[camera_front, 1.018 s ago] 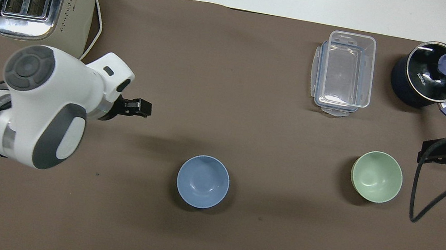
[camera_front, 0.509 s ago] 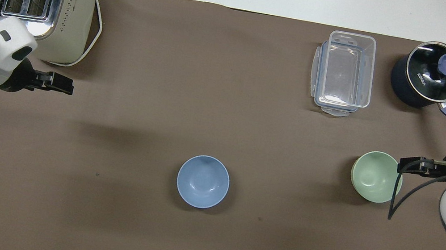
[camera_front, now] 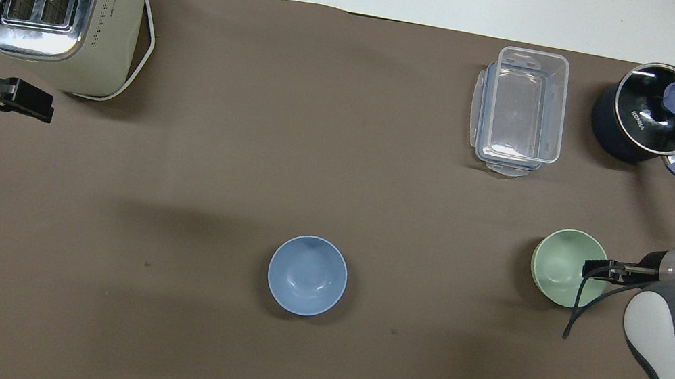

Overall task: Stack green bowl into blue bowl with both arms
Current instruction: 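Grasp the rim of the green bowl with the right gripper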

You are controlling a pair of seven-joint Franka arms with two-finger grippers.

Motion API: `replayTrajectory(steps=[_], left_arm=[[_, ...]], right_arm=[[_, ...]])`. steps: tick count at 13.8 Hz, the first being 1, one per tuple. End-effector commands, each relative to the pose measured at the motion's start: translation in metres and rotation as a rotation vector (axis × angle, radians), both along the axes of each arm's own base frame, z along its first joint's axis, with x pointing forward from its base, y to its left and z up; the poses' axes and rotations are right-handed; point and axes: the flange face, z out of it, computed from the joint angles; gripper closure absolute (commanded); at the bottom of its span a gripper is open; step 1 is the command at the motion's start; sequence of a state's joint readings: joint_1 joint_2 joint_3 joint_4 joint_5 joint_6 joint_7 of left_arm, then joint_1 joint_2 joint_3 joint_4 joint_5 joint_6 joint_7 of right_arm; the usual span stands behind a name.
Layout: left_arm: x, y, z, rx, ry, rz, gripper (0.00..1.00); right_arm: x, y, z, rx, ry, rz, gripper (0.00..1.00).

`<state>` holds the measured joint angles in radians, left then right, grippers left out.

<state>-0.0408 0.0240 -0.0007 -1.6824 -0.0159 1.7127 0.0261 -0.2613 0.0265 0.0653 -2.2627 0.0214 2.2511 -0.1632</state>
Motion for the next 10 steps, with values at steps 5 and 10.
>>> replayTrajectory(steps=[5,10], left_arm=[[-0.007,0.002,0.023,0.021,0.033,-0.004,0.00],[-0.009,0.002,0.023,0.022,0.051,0.002,0.00]], right_arm=[[0.003,-0.004,-0.022,0.034,-0.006,-0.009,0.14],[0.004,-0.004,-0.021,0.036,0.001,-0.005,0.82]])
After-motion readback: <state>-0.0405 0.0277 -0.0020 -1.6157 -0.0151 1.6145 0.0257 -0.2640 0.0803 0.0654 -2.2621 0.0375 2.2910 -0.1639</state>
